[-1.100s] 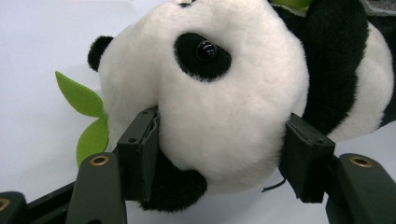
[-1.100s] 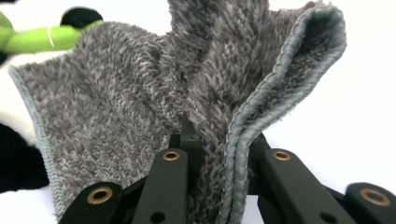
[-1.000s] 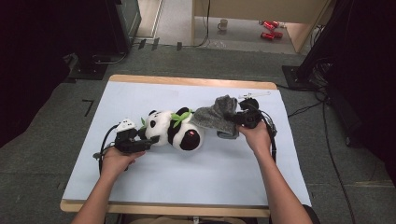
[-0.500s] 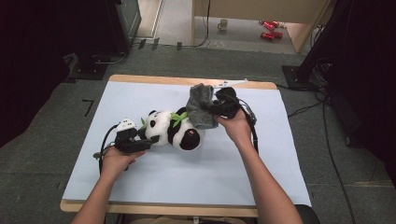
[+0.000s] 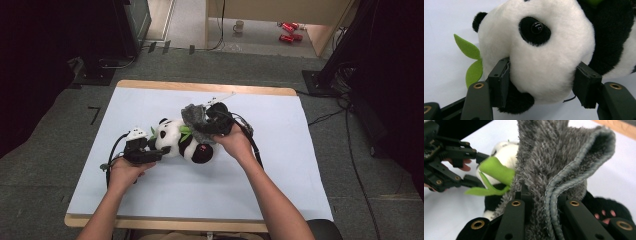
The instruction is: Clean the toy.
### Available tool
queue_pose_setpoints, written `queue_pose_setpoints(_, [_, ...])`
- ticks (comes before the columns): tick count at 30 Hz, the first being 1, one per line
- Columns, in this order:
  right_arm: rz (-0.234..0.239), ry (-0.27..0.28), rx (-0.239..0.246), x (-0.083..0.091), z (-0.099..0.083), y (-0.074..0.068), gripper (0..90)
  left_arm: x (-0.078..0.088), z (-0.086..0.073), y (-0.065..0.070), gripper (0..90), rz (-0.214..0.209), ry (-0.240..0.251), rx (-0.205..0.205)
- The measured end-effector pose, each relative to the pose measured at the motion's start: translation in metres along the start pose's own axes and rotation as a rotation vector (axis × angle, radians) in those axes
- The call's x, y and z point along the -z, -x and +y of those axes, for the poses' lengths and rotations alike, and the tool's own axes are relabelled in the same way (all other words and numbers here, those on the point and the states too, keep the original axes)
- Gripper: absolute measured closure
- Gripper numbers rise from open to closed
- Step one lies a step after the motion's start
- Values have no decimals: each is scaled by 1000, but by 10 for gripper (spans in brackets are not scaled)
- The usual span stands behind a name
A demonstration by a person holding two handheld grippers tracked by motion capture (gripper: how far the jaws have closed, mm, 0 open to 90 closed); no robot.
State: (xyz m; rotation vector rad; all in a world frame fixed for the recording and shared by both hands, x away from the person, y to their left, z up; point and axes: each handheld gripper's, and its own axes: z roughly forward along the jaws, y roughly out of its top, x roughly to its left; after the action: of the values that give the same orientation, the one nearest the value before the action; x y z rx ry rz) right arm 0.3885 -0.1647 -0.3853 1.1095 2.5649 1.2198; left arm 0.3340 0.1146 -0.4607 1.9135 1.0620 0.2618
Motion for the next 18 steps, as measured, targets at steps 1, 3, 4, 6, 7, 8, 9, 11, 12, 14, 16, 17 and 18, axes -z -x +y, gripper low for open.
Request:
queue_pose_setpoints(1, [3, -4, -9, 1, -3, 2, 787, 0, 0, 0, 388, 2, -1, -3])
queue_pose_setpoints(3, [12, -4, -21, 3, -9, 6, 789, 0, 0, 1, 390, 2, -4, -6])
queue_pose_setpoints(4, [17, -5, -27, 5, -14, 9, 790, 0, 0, 1, 390, 1, -3, -2])
queue_pose_setpoints(6, [21, -3, -37, 9, -22, 14, 790, 0, 0, 1, 391, 0, -1, 3])
queue_pose_setpoints(7, [22, -4, -46, 10, -25, 15, 790, -1, 0, 1, 391, -1, -1, 4])
queue_pose_setpoints(8, [26, -3, -57, 12, -30, 18, 790, -1, 0, 1, 391, 0, -1, 3])
queue_pose_setpoints(9, [32, -3, -70, 14, -35, 21, 790, -1, 0, 1, 391, -1, -1, 5])
queue_pose_setpoints(11, [46, -4, -91, 18, -45, 26, 791, -1, 0, 1, 391, -1, -1, 5])
queue_pose_setpoints(12, [50, -2, -95, 19, -49, 28, 791, -1, 0, 1, 391, -2, -1, 5])
queue_pose_setpoints(14, [54, 0, -97, 21, -57, 30, 791, -1, 0, 1, 391, -2, -1, 5])
queue_pose_setpoints(16, [54, -2, -100, 23, -62, 31, 791, -1, 0, 1, 391, -2, -1, 7])
queue_pose_setpoints(17, [54, -1, -102, 23, -65, 32, 791, -1, 0, 1, 390, -3, -1, 7])
queue_pose_setpoints(18, [57, 0, -106, 24, -67, 33, 791, -1, 0, 1, 391, -3, -1, 7])
